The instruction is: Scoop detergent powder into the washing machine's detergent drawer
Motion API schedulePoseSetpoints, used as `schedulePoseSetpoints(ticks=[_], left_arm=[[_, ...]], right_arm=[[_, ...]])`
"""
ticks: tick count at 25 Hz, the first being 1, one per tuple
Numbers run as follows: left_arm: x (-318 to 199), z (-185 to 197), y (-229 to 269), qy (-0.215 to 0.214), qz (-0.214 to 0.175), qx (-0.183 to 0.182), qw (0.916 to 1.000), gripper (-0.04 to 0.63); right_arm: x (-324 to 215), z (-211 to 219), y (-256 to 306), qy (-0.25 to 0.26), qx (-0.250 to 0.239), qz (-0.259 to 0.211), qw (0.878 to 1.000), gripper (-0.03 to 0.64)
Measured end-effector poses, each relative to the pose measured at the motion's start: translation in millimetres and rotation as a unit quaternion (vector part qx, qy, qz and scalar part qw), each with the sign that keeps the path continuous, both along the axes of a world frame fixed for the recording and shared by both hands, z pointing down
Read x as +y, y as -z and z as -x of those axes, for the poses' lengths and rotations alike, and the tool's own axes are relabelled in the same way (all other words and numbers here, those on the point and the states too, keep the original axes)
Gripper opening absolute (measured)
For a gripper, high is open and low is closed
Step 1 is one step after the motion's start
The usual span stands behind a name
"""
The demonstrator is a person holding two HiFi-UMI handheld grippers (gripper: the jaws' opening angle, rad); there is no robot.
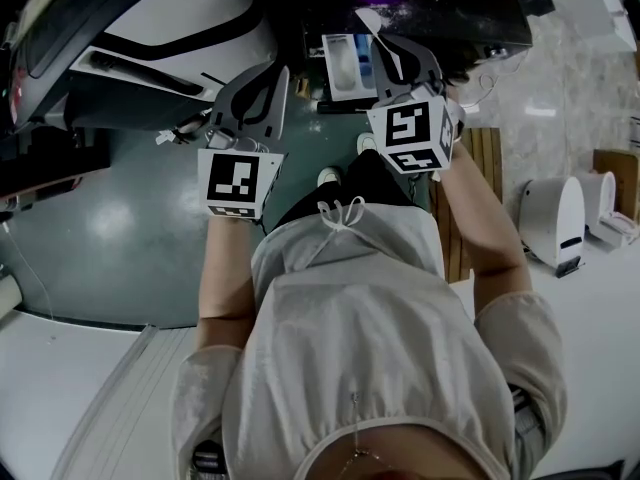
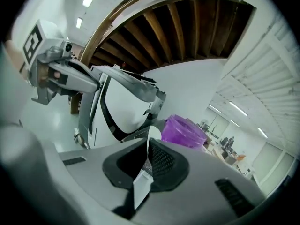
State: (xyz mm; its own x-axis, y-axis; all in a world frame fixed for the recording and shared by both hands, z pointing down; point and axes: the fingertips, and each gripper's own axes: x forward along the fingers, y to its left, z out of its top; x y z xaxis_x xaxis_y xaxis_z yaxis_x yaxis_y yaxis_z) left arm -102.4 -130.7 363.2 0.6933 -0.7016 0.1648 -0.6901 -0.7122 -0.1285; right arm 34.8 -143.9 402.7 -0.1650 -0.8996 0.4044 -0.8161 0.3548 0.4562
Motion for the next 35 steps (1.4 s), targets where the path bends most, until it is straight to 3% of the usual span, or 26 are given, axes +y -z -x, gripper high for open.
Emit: schedulePoseSetpoints(ticks=[13, 20, 35], left_arm=[[-7, -9, 40, 0.005, -0.041, 0.001, 0.9991, 0.023], [-10, -18, 55, 0.007, -0.056, 0.009, 0.9984, 0.023], [-18, -34, 70, 0.014, -0.056, 0.027, 0.998, 0.022]], right_arm=[[13, -17, 67, -0.039, -0.129, -0.092, 0.987, 0.012], [16, -32, 90, -0.044, -0.143, -0.128, 0.98, 0.012], [8, -48, 101, -0.025, -0.156, -0.143, 0.977, 0.009]])
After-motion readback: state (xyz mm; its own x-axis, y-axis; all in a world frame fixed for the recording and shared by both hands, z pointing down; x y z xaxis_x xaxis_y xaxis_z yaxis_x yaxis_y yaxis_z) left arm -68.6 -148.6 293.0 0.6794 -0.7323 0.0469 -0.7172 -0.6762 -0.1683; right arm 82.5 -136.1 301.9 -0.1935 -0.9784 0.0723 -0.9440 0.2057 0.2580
